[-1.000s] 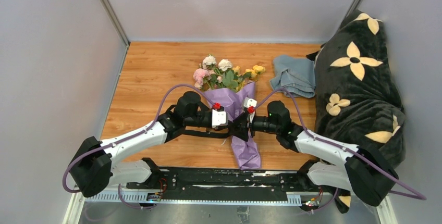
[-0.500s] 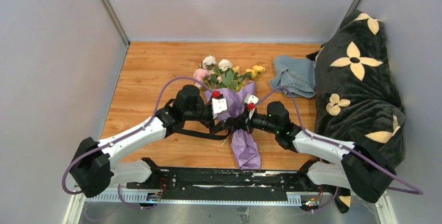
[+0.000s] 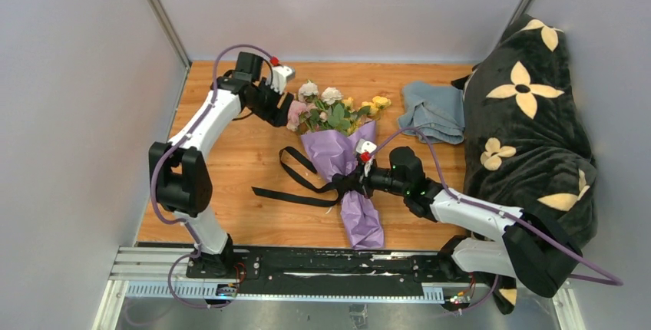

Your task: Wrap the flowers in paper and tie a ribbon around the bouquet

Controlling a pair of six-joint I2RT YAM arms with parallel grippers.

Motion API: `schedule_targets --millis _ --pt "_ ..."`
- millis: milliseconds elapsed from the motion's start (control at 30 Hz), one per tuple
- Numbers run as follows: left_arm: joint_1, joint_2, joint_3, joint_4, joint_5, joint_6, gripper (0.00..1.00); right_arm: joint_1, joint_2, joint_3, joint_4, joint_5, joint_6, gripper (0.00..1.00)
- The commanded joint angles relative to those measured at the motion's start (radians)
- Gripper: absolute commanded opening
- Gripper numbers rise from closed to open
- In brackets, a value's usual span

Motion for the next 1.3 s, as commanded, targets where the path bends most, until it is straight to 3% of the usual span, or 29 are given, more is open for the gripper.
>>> schedule_targets --millis 0,133,433,567,667,700,867,1000,1067,1267 --pt "-0.067 0.036 -0.059 -0.104 -0.030 0.015 0.76 0.001 -0.005 0.029 -0.039 -0.028 -0.040 0.00" --pt "-0.089 0.083 -0.213 0.124 -0.099 -0.061 0.82 0.001 -0.008 0.034 -0.056 -0.034 -0.044 0.00" --pt "-0.097 0.151 -0.300 0.191 -0.228 -0.038 0.71 0.000 -0.020 0.029 -0.065 -0.020 -0.045 0.00" --pt "-0.096 0.205 -0.264 0.162 -0.182 -0.026 0.49 0.001 -0.007 0.050 -0.093 -0.030 -0.039 0.00" --pt "-0.095 0.180 -0.278 0.166 -0.159 -0.002 0.07 0.000 -0.005 0.047 -0.095 -0.028 -0.032 0.00" --pt "-0.094 0.154 -0.279 0.152 -0.133 0.005 0.00 -0.002 -0.005 0.049 -0.097 -0.025 -0.025 0.00" --pt "-0.103 -0.139 -0.321 0.050 0.133 0.128 0.00 -0.062 0.056 0.135 -0.196 -0.093 0.098 0.00" --pt "-0.212 -0.255 -0.234 -0.236 0.221 0.200 0.00 -0.088 0.142 0.200 -0.232 -0.169 0.169 0.00" --pt "-0.315 -0.308 -0.225 -0.288 0.223 0.260 0.00 -0.105 0.174 0.225 -0.237 -0.207 0.197 0.00" --pt "-0.692 -0.393 -0.189 -0.196 0.256 0.594 0.00 -0.133 0.221 0.278 -0.304 -0.248 0.228 0.00"
